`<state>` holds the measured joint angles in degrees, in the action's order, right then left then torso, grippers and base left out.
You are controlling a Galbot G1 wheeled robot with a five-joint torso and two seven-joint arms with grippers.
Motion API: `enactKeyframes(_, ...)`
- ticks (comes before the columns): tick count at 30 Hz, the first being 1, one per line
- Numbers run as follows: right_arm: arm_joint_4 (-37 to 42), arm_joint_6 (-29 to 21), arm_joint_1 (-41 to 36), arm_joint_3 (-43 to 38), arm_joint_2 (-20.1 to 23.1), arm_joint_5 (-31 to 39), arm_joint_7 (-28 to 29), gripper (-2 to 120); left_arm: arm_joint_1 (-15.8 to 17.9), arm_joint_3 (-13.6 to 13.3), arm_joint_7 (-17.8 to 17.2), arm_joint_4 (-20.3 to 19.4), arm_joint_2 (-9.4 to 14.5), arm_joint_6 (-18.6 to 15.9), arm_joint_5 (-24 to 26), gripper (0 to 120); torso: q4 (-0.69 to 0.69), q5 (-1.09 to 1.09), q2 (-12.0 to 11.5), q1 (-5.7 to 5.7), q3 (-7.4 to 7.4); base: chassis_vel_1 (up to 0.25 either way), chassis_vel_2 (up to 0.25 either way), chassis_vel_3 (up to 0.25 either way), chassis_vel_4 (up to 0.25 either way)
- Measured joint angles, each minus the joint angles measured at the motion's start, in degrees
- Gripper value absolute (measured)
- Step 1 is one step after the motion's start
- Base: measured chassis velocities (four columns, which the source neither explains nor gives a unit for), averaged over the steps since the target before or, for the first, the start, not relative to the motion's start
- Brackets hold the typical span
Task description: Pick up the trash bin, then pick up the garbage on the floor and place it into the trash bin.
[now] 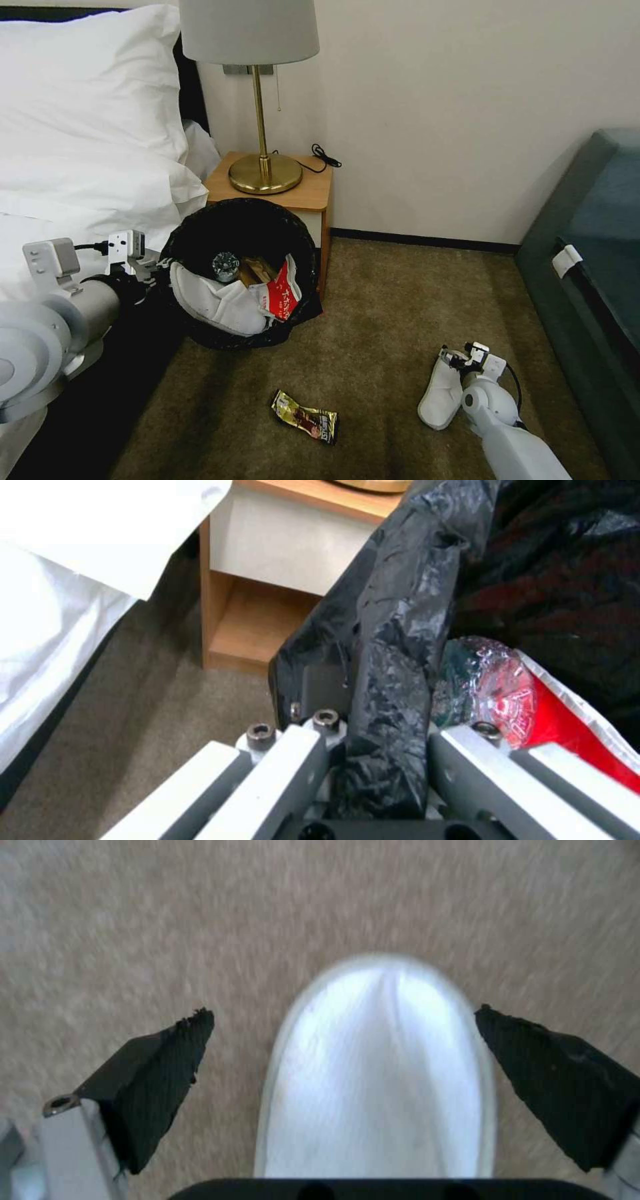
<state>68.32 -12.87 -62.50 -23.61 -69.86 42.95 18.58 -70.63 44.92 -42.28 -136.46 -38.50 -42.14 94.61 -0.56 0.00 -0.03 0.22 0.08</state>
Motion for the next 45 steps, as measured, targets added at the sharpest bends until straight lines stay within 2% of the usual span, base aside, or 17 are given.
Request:
enactKeyframes(4, -3.51, 0.77, 0.72, -0.11, -1.27, -0.17, -0.59, 100, -0.05, -0.17, 0.02, 0.07, 0.11, 0.00, -0.12, 1, 0.00, 0.01, 0.00, 0.00, 0.00, 0.000, 0.000, 0.000, 0.000)
enactKeyframes(11, -5.26, 1.19, 0.61, -0.88, -1.19, 0.50, -2.39, 99, 0.09, -0.10, 0.02, 0.26, 0.48, 0.00, -0.12, 1, 0.00, -0.01, 0.00, 0.00, 0.00, 0.000, 0.000, 0.000, 0.000)
enactKeyframes(14, -6.25, 1.84, 0.59, -1.33, -1.28, 0.74, -2.80, 88, 0.45, -0.53, 0.02, 0.39, 0.50, 0.01, -0.12, 1, 0.00, 0.00, 0.00, 0.00, 0.00, 0.000, 0.000, 0.000, 0.000)
enactKeyframes(15, -6.25, 1.84, 0.59, -1.33, -1.28, 0.74, -2.80, 88, 0.45, -0.53, 0.02, 0.39, 0.50, 0.01, -0.12, 1, 0.00, 0.00, 0.00, 0.00, 0.00, 0.000, 0.000, 0.000, 0.000)
enactKeyframes(17, -6.26, 2.16, 0.31, -1.62, -1.26, 0.93, -2.87, 76, 0.53, -0.67, 0.02, 0.49, 0.50, 0.00, -0.15, 1, 0.00, -0.01, 0.00, 0.00, 0.00, 0.000, 0.000, 0.000, 0.000)
enactKeyframes(21, -6.08, 2.32, 0.11, -1.71, -1.22, 0.93, -2.88, 67, 0.56, -0.73, 0.08, 0.58, 0.46, 0.01, -0.24, 1, -0.01, -0.01, 0.00, 0.00, 0.00, 0.000, 0.000, 0.000, 0.000)
enactKeyframes(23, -5.74, 2.54, 0.00, -1.68, -1.21, 0.92, -2.90, 54, 0.61, -0.86, 0.22, 0.66, 0.33, 0.01, -0.43, 1, 0.00, -0.01, 0.00, 0.00, 0.00, 0.000, 0.000, 0.000, 0.000)
enactKeyframes(24, -5.74, 2.54, 0.00, -1.68, -1.21, 0.92, -2.90, 54, 0.61, -0.86, 0.22, 0.66, 0.33, 0.01, -0.43, 1, 0.00, -0.01, 0.00, 0.00, 0.00, 0.000, 0.000, 0.000, 0.000)
enactKeyframes(26, -5.98, 2.93, 0.09, -1.33, -1.60, 0.85, -2.91, 42, 0.60, -0.91, 0.24, 0.66, 0.22, 0.01, -0.51, 1, 0.00, -0.01, 0.00, 0.00, 0.00, 0.000, 0.000, 0.000, 0.000)
enactKeyframes(27, -5.98, 2.93, 0.09, -1.33, -1.60, 0.85, -2.91, 42, 0.60, -0.91, 0.24, 0.66, 0.22, 0.01, -0.51, 1, 0.00, -0.01, 0.00, 0.00, 0.00, 0.000, 0.000, 0.000, 0.000)
enactKeyframes(32, -6.44, 4.10, -0.02, -0.48, -1.96, 0.42, -2.68, 22, 0.43, -0.71, 0.23, 0.56, 0.31, 0.01, -0.52, 1, 0.00, -0.01, 0.00, 0.00, 0.00, 0.000, 0.000, 0.000, 0.000)
enactKeyframes(33, -6.44, 4.10, -0.02, -0.48, -1.96, 0.42, -2.68, 22, 0.43, -0.71, 0.23, 0.56, 0.31, 0.01, -0.52, 1, 0.00, -0.01, 0.00, 0.00, 0.00, 0.000, 0.000, 0.000, 0.000)
enactKeyframes(35, -5.03, 4.17, -0.75, -0.30, -1.98, 0.47, -2.39, 9, 0.33, -0.65, 0.18, 0.40, 0.34, 0.01, -0.49, 1, 0.00, 0.00, 0.00, 0.00, 0.00, 0.000, 0.000, 0.000, 0.000)
enactKeyframes(39, -4.15, 4.17, -1.18, -0.22, -2.02, 0.49, -2.17, 0, 0.37, -0.69, 0.12, 0.35, 0.34, 0.01, -0.50, 1, 0.00, 0.00, 0.00, 0.00, 0.00, 0.000, 0.000, 0.000, 0.000)
enactKeyframes(45, -2.24, 4.80, -2.11, -0.37, -1.86, -0.87, -1.71, 0, 0.09, -0.61, -0.14, -0.36, 0.40, 0.01, -0.32, 1, 0.00, 0.02, 0.00, 0.00, 0.00, 0.000, 0.000, 0.000, 0.000)
